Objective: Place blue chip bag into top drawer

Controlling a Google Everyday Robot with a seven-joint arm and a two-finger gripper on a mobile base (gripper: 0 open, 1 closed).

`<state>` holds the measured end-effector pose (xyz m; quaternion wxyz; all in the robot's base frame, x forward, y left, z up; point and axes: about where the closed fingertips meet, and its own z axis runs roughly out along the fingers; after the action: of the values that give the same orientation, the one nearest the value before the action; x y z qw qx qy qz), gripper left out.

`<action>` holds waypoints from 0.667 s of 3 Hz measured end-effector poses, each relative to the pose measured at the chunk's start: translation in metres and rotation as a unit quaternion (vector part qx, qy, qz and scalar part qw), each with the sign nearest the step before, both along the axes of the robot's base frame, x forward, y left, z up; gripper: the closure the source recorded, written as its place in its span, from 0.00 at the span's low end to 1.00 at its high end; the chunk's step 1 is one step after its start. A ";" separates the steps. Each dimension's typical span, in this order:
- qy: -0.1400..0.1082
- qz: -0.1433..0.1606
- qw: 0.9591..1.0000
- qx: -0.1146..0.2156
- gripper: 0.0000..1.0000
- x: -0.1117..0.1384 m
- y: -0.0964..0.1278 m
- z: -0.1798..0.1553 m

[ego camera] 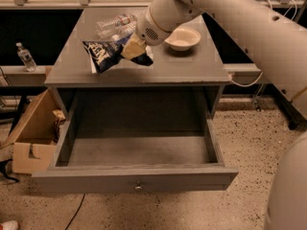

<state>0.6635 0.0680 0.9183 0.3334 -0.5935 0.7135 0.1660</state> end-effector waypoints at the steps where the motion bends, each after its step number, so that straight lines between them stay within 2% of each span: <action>1: 0.010 0.012 1.000 -0.013 1.00 -0.033 -0.011 -0.012; 2: 0.005 -0.005 1.000 -0.011 1.00 -0.077 -0.030 -0.018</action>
Offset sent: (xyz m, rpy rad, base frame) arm -0.1374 -0.0659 -0.0465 -0.0275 0.0090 -0.0819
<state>0.5863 0.0377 0.9002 0.3236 -0.5930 0.7199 0.1594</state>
